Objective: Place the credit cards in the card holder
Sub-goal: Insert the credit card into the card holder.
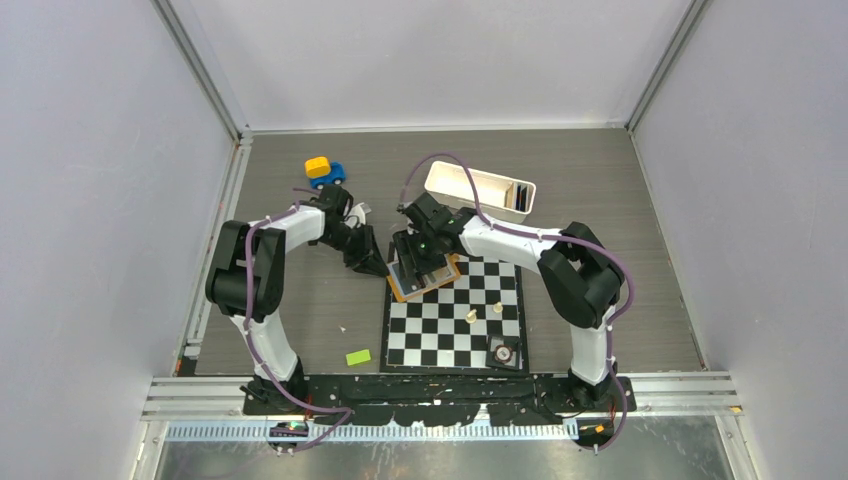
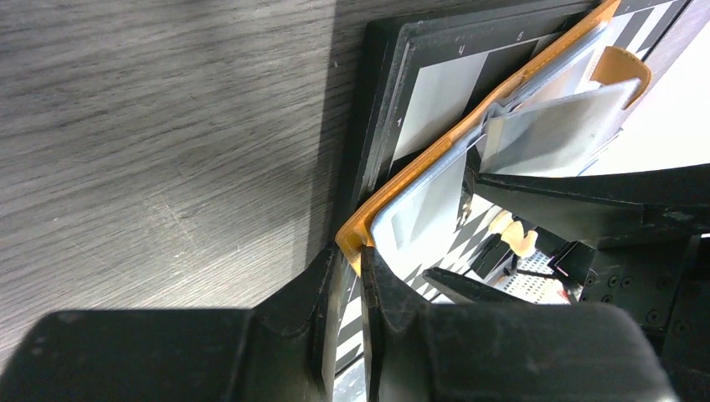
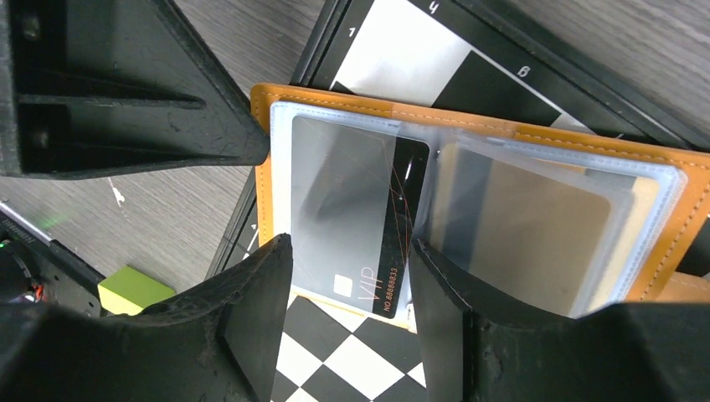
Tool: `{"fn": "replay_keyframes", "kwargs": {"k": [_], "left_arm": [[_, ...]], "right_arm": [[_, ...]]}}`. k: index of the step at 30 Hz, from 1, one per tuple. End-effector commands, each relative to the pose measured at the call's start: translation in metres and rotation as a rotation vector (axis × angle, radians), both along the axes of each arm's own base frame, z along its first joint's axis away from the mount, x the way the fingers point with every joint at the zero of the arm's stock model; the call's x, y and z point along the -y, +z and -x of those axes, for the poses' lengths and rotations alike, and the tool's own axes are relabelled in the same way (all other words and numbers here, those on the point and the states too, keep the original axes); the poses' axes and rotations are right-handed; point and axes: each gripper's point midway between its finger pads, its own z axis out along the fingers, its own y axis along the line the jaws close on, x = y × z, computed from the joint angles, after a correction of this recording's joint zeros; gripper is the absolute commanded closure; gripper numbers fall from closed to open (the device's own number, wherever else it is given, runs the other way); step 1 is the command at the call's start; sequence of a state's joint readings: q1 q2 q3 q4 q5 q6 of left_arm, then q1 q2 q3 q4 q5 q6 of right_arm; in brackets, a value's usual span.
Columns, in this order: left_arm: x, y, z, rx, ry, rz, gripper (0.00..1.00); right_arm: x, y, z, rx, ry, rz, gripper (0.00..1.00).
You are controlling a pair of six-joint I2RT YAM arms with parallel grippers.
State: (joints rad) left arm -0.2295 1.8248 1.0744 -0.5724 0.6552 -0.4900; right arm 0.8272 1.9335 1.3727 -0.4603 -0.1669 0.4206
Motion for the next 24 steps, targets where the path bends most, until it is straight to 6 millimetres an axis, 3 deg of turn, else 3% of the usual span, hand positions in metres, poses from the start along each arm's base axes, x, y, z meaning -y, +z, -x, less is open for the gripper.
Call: {"fn": "replay_keyframes", "kwargs": {"k": [1,8,13,19,24], "left_arm": [[0.008,0.007,-0.003,0.023,-0.015,0.046,0.84],[0.009,0.011,-0.004,0.032,-0.016,0.06,0.86],[0.006,0.012,-0.005,0.043,-0.015,0.042,0.86],[-0.018,0.021,-0.016,0.106,0.013,-0.064,0.76],[-0.032,0.031,-0.022,0.166,0.022,-0.134,0.63]], "right_arm": [[-0.021,0.013,0.003,-0.003,0.055,-0.076,0.42],[-0.034,0.015,0.007,-0.028,0.082,-0.127,0.46],[-0.027,0.028,0.001,0.027,0.05,-0.11,0.45],[0.019,0.056,-0.025,0.184,-0.073,0.043,0.34],[0.075,0.052,-0.046,0.245,-0.184,0.224,0.31]]}}
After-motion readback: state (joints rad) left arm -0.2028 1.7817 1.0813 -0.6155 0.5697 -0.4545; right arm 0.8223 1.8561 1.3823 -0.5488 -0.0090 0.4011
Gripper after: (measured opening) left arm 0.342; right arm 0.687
